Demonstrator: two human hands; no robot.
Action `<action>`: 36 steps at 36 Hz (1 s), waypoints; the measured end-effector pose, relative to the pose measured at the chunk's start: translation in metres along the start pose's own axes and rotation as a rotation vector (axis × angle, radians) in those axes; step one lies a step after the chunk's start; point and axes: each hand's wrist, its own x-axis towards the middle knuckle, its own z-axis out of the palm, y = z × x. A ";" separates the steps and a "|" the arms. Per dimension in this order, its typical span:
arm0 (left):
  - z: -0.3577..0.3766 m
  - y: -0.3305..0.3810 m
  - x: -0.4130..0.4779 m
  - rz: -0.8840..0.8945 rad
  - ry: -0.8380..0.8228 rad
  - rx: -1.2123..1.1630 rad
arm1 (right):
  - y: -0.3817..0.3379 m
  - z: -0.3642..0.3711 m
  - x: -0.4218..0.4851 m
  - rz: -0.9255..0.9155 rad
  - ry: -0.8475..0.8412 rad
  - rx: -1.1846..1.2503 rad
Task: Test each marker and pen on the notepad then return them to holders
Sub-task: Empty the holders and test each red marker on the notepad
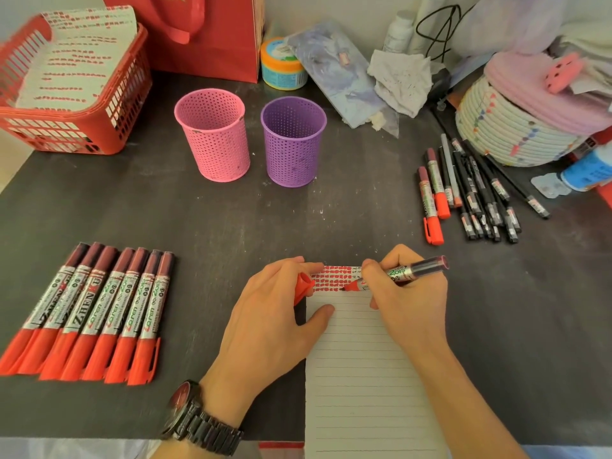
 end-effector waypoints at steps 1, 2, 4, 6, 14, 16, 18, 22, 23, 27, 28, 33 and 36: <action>0.000 0.000 0.000 0.001 0.000 -0.001 | 0.000 0.000 0.000 -0.001 0.002 0.001; 0.000 0.000 0.000 0.001 0.001 -0.003 | 0.000 0.000 0.000 -0.001 0.003 -0.001; 0.000 0.000 0.000 -0.001 0.001 -0.005 | 0.001 0.000 -0.001 0.000 0.002 -0.004; 0.001 -0.001 0.000 -0.003 0.000 -0.001 | 0.001 0.001 -0.001 0.002 -0.001 -0.005; 0.000 0.000 -0.001 0.010 -0.001 0.005 | 0.001 0.000 -0.001 0.000 -0.001 0.024; -0.001 0.000 -0.002 0.019 0.002 -0.003 | 0.000 -0.003 0.001 0.025 0.019 0.078; -0.002 0.000 -0.002 0.024 -0.001 -0.005 | -0.002 -0.007 0.003 0.061 0.047 0.199; -0.003 0.001 -0.002 0.038 -0.003 0.015 | -0.011 -0.016 0.007 0.119 0.049 0.382; -0.003 0.001 -0.002 0.042 -0.003 0.017 | -0.012 -0.018 0.007 0.138 0.036 0.415; -0.008 0.003 -0.003 0.079 0.012 -0.056 | -0.023 -0.027 0.005 0.226 -0.045 0.555; -0.011 0.002 -0.004 0.075 0.033 -0.108 | -0.025 -0.030 0.003 0.252 -0.071 0.626; -0.024 0.005 -0.007 0.067 0.098 -0.252 | -0.036 -0.044 -0.018 0.369 -0.249 0.878; -0.036 0.010 -0.011 0.094 0.064 -0.306 | -0.042 -0.050 -0.027 0.382 -0.268 0.878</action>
